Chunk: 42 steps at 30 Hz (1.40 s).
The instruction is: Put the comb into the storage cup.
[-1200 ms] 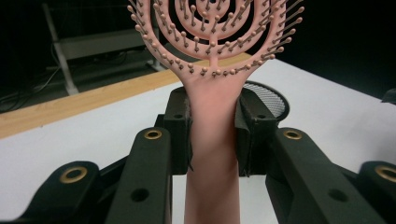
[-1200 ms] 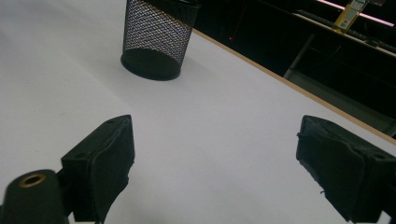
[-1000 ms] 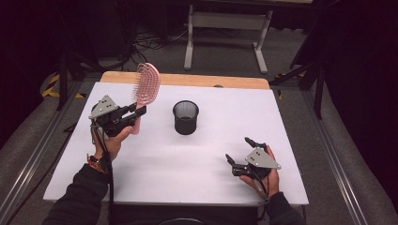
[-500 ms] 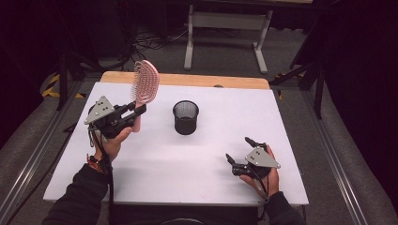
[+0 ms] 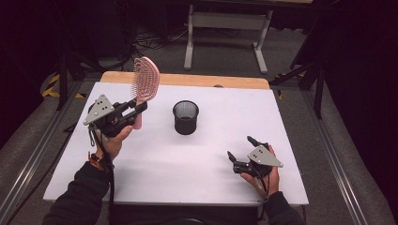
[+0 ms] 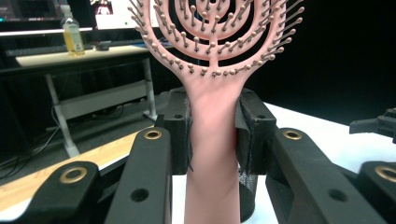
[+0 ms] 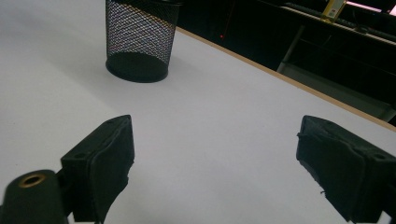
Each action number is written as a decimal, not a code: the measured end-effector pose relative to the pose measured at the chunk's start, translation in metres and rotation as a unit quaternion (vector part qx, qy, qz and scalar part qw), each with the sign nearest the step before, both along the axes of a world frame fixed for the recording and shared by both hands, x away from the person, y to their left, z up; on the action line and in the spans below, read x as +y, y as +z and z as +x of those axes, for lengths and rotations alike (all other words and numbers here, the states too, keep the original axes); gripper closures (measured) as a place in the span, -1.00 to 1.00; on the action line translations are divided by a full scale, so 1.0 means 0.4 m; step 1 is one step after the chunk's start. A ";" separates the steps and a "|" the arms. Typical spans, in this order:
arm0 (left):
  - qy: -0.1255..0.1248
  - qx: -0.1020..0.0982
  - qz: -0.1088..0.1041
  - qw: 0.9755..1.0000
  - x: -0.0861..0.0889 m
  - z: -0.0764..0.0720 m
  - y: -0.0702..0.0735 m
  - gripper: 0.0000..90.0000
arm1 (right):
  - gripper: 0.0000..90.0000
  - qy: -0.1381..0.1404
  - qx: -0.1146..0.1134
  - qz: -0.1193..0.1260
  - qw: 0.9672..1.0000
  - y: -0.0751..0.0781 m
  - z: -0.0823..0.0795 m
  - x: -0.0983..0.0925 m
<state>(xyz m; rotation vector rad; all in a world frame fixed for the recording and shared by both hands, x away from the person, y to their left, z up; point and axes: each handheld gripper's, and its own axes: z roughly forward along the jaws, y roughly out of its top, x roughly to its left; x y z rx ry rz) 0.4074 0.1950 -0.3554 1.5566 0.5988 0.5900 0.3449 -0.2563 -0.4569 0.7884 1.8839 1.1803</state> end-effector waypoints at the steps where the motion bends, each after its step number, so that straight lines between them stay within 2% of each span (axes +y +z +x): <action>1: 0.001 -0.002 -0.002 1.000 -0.001 0.001 0.000 0.55 | -0.73 0.000 0.000 0.000 1.000 0.000 0.000 0.001; 13: -0.006 -0.017 -0.015 1.000 -0.017 0.016 0.003 0.55 | -0.73 -0.008 0.003 0.002 1.000 0.001 0.008 0.002; 23: -0.017 -0.034 -0.022 0.999 -0.047 0.018 -0.005 0.55 | -0.73 -0.004 -0.007 0.017 1.000 0.029 0.022 0.017; 26: -0.019 -0.037 -0.019 0.999 -0.061 0.018 -0.010 0.55 | -0.75 -0.002 -0.005 0.031 0.999 0.046 0.032 0.021; 28: -0.022 -0.038 -0.020 0.999 -0.071 0.018 -0.015 0.55 | -0.75 0.008 -0.002 0.045 0.999 0.062 0.041 0.028; 34: -0.026 -0.040 -0.013 0.999 -0.086 0.011 -0.021 0.55 | -0.75 0.024 -0.001 0.064 0.998 0.105 0.063 0.065; 37: -0.027 -0.039 -0.011 0.999 -0.095 0.007 -0.030 0.55 | -0.75 0.039 0.006 0.082 0.996 0.131 0.073 0.088; 39: -0.026 -0.037 -0.007 0.999 -0.101 0.005 -0.036 0.55 | -0.75 0.039 0.013 0.088 0.995 0.155 0.082 0.104; 42: -0.028 -0.037 -0.001 0.999 -0.113 0.003 -0.045 0.55 | -0.76 0.056 0.014 0.110 0.992 0.189 0.090 0.121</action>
